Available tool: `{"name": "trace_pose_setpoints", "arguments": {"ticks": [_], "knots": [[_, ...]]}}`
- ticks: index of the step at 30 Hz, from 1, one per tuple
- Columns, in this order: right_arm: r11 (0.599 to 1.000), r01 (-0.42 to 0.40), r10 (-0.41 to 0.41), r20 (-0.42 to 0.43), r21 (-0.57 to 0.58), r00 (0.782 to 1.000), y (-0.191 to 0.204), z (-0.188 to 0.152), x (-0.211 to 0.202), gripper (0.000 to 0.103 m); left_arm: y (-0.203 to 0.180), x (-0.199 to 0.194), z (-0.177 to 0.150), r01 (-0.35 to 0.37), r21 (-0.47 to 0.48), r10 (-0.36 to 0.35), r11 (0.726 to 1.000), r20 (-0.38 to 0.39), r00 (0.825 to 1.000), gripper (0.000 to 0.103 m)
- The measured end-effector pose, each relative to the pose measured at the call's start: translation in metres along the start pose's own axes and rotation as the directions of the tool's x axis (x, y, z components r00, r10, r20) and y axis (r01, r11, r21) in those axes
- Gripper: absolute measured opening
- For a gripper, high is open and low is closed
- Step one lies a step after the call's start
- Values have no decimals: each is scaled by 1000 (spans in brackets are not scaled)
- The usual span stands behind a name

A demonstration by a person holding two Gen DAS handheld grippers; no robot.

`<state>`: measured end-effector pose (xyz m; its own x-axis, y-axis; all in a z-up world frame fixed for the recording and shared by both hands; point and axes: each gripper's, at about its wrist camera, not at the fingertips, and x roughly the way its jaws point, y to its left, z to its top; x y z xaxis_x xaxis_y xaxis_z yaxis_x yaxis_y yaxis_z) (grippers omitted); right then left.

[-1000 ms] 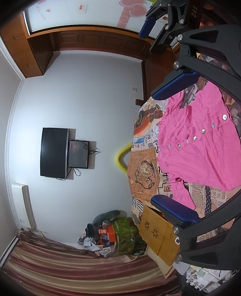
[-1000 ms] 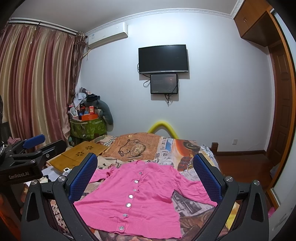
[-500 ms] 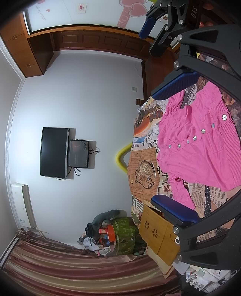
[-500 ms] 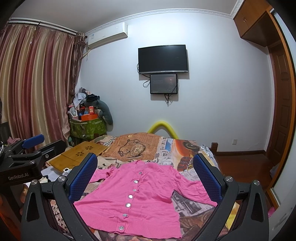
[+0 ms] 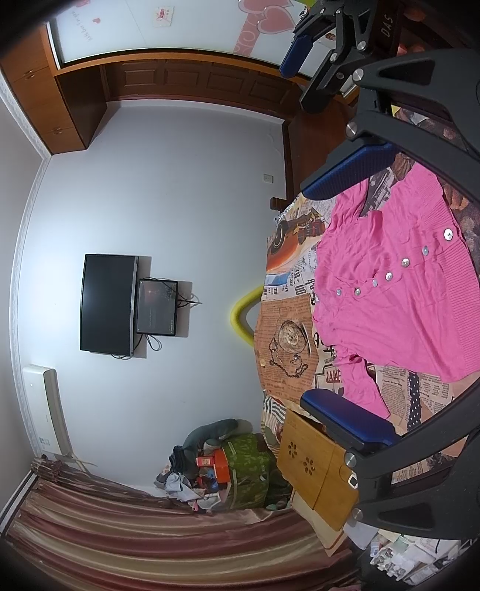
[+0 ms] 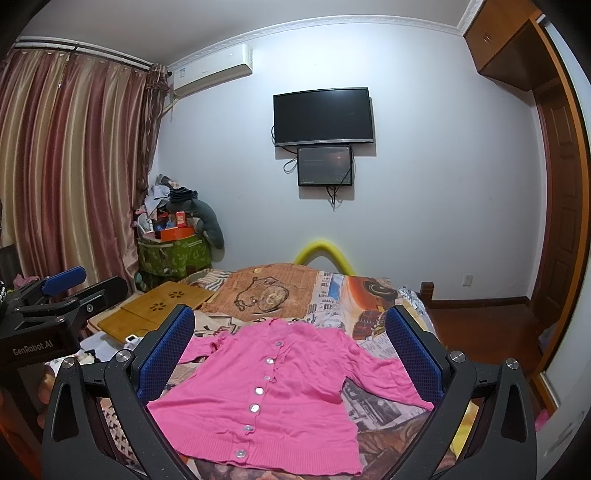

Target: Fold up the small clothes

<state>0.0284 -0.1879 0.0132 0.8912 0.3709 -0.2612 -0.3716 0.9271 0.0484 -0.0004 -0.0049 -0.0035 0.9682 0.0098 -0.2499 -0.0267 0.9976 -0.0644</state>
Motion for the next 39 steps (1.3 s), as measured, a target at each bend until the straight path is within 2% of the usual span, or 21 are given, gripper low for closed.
{"name": "trace_pose_setpoints", "arguments": {"ticks": [12, 23, 28, 35, 39], "knots": [[1000, 9, -9, -3, 7, 1000, 1, 0, 1, 103, 1, 4, 2, 9, -5, -9, 1000, -10, 1000, 103], [1000, 18, -17, -41, 21, 999, -6, -1, 17, 103, 8, 34, 3, 9, -19, -10, 1000, -54, 998, 103], [999, 37, -34, -90, 38, 995, -17, -6, 40, 103, 16, 69, 3, 19, 4, -18, 1000, -95, 995, 103], [995, 63, -46, -198, 81, 979, -44, -24, 88, 102, 42, 140, 1, -35, 17, 37, 999, -179, 983, 103], [995, 72, -56, -222, 62, 973, -58, -26, 115, 102, 67, 194, -4, -115, 40, 121, 993, -241, 963, 103]]}}
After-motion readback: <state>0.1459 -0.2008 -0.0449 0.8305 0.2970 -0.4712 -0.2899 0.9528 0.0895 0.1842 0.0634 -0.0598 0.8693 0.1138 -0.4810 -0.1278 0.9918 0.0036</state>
